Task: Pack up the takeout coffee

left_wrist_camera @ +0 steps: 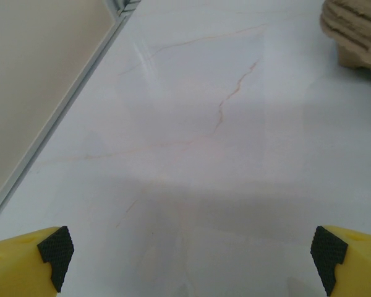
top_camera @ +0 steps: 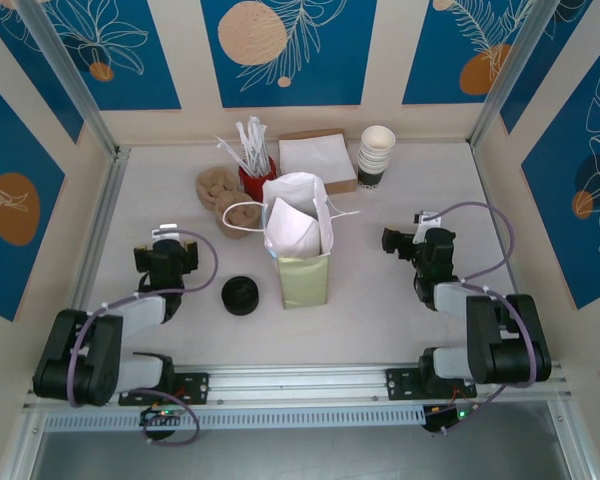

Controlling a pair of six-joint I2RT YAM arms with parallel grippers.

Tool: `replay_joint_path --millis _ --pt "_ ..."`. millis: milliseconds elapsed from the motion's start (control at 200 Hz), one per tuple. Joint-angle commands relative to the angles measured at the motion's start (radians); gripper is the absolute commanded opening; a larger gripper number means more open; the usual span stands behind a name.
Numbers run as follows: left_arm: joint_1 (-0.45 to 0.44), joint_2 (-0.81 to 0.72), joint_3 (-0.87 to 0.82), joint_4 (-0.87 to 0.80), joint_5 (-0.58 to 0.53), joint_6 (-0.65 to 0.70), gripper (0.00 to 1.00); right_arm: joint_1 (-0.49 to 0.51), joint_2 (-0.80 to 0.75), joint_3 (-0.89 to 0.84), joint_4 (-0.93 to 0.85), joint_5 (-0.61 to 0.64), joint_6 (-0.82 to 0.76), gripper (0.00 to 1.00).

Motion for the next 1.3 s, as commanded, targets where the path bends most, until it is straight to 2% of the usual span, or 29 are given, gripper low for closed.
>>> replay_joint_path --millis 0,120,180,300,375,570,1294 --pt "0.014 0.04 0.061 0.105 0.059 0.05 1.0 0.002 0.073 0.032 0.148 -0.051 -0.045 0.99" --pt "0.012 0.045 0.07 0.093 0.113 0.067 1.0 0.018 0.181 0.007 0.299 -0.067 -0.07 0.99" --pt "0.012 0.037 0.058 0.112 0.147 0.075 1.0 0.028 0.157 0.045 0.174 -0.066 -0.083 0.99" --pt "0.012 0.042 0.04 0.162 0.232 0.08 1.0 -0.004 0.17 0.068 0.164 -0.117 -0.061 0.99" --pt "0.014 0.085 0.026 0.249 0.271 0.067 1.0 -0.008 0.168 0.071 0.155 -0.125 -0.06 0.99" --pt "0.031 0.245 0.06 0.332 0.301 0.051 1.0 -0.014 0.167 0.075 0.144 -0.137 -0.054 0.99" --pt "0.044 0.241 0.07 0.306 0.331 0.044 1.0 -0.014 0.168 0.075 0.144 -0.141 -0.054 0.99"
